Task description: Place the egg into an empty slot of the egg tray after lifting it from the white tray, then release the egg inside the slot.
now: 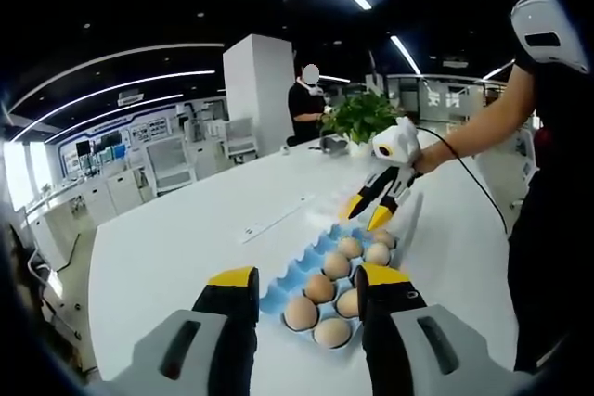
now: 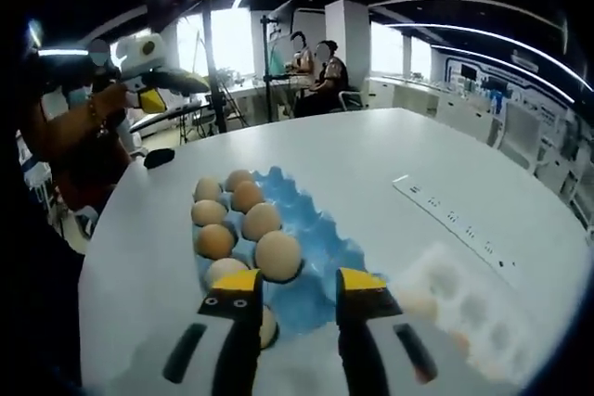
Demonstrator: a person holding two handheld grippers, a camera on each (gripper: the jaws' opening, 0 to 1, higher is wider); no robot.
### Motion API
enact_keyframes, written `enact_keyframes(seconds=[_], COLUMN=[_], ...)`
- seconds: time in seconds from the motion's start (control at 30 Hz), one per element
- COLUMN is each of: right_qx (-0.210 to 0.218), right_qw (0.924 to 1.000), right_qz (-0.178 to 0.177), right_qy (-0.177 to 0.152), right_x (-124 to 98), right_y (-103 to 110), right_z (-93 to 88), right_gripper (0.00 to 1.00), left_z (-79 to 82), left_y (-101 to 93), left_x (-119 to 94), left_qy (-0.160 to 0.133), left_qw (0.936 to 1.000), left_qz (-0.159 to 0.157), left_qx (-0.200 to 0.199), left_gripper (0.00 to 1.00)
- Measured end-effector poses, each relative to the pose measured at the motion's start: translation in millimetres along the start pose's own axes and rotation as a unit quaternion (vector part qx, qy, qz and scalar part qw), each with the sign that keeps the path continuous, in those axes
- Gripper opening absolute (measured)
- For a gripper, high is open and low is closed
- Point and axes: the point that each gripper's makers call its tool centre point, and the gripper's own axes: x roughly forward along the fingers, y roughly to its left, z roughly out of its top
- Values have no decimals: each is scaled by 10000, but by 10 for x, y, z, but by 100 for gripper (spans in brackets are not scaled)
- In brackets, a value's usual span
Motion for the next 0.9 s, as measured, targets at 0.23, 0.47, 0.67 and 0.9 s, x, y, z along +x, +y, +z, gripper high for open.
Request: enact_keyframes(seconds=[0.23,0.47,0.67,0.9], right_qx=[125,218,331,420], right_qw=[9997,9991,9982,9967], right_qz=[-197,-354,-499,-679], right_qy=[24,39,46,114], right_x=[-165,-305,-416,-555], right_y=[-97,-169,-233,-313], right_z=[-122,-211,-293,-407], right_gripper=[31,31,30,30], left_z=[0,3,0,19], left_y=[-5,-14,-19,-20], left_x=[18,27,35,45], left_qy=[-7,-13,-10,-24], left_qw=[10000,10000,10000,10000], left_qz=[-16,-29,-45,-49], left_qx=[-1,-5,-1,3], left_gripper=[43,43,43,43])
